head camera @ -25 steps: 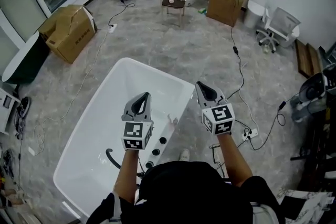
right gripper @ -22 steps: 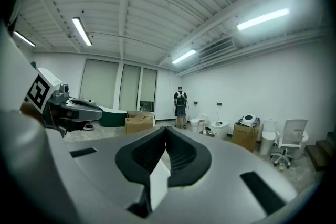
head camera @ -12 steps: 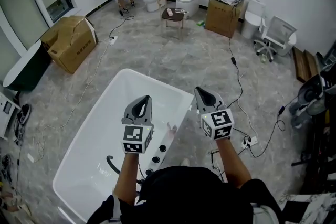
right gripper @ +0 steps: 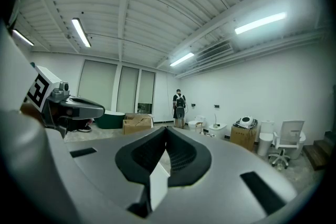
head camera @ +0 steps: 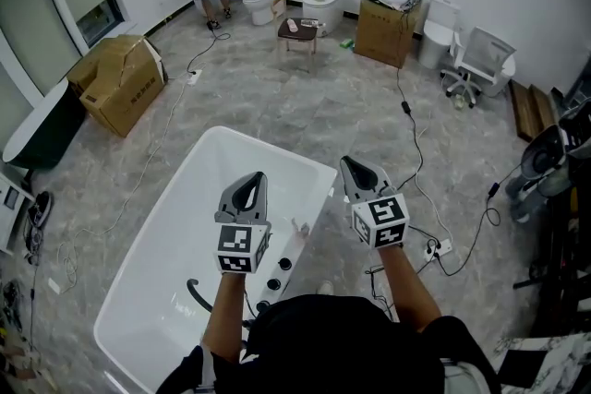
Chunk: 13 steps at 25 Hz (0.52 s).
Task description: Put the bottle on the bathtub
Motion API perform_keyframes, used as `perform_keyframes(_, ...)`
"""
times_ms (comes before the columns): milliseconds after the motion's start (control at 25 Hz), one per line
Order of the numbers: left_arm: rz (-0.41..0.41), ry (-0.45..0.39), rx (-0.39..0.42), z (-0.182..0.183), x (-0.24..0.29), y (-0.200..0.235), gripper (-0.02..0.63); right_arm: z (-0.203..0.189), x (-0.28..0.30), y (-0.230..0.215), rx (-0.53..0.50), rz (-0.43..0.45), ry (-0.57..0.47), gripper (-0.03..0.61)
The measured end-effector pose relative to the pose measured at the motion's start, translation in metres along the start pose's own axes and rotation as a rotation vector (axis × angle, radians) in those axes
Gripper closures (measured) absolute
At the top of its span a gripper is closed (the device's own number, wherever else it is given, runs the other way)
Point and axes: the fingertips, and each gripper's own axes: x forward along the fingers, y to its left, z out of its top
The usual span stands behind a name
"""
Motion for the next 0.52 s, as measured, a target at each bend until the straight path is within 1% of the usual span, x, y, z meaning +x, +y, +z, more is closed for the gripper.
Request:
perform_keyframes(160, -0.001, 0.001, 0.0, 0.0021, 0.001, 0.0003, 0.601, -0.0002, 0.0004, -0.001, 0.0, -0.002, 0.008, 0.555)
perform_keyframes(320, -0.006, -0.005, -0.001, -0.0034, -0.0014, -0.0042, 0.601, -0.0086, -0.0022, -0.0001, -0.001, -0.006, 0.01, 0.555)
perform_keyframes(520, -0.028, -0.013, -0.04, 0.0018, -0.002, -0.006, 0.601, -0.0066, -0.0002, -0.0005, -0.004, -0.01, 0.016, 0.555)
